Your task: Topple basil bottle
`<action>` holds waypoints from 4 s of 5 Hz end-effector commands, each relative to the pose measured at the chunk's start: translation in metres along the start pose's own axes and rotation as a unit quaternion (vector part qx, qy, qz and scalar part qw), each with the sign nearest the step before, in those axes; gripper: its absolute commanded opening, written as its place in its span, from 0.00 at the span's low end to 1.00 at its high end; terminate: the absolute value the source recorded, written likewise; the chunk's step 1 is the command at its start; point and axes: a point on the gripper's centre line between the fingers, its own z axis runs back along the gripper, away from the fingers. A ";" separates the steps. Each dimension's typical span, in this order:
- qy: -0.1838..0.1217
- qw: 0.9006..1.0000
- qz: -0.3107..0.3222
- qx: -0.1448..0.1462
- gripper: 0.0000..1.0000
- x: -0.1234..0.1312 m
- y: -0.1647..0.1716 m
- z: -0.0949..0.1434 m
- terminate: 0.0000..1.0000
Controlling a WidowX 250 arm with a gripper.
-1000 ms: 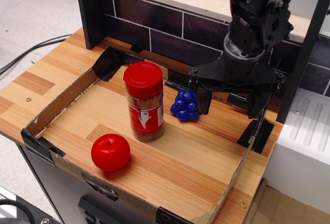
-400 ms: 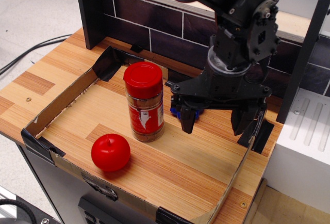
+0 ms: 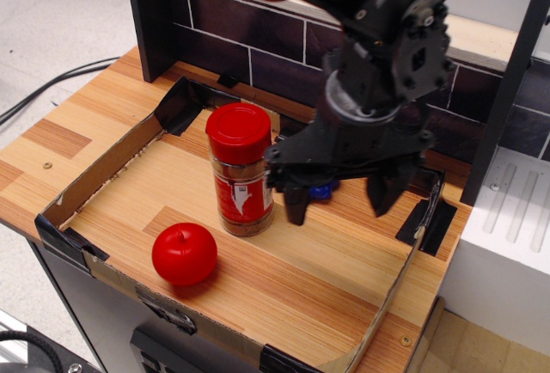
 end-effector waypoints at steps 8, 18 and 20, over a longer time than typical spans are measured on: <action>0.008 0.975 0.220 0.039 1.00 0.078 0.053 0.020 0.00; 0.246 0.940 0.236 -0.025 0.00 0.028 0.027 -0.016 0.00; 0.121 0.972 0.201 -0.028 0.00 0.035 0.024 -0.033 0.00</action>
